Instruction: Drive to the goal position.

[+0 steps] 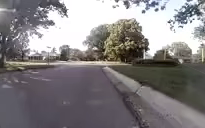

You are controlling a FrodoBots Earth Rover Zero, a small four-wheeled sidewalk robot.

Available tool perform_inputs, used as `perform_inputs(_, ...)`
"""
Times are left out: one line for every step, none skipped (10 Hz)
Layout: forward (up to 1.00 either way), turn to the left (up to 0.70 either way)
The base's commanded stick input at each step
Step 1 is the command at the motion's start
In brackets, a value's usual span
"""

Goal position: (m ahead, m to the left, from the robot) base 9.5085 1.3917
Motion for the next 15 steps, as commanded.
perform_inputs(0.85, 0.00)
perform_inputs(0.85, 0.00)
perform_inputs(0.85, 0.00)
perform_inputs(0.85, 0.00)
perform_inputs(0.85, 0.00)
perform_inputs(0.85, 0.00)
perform_inputs(0.85, 0.00)
perform_inputs(0.85, 0.00)
perform_inputs(0.85, 0.00)
perform_inputs(0.85, 0.00)
perform_inputs(0.85, 0.00)
perform_inputs(0.85, 0.00)
perform_inputs(0.85, 0.00)
perform_inputs(0.85, 0.00)
perform_inputs(0.85, 0.00)
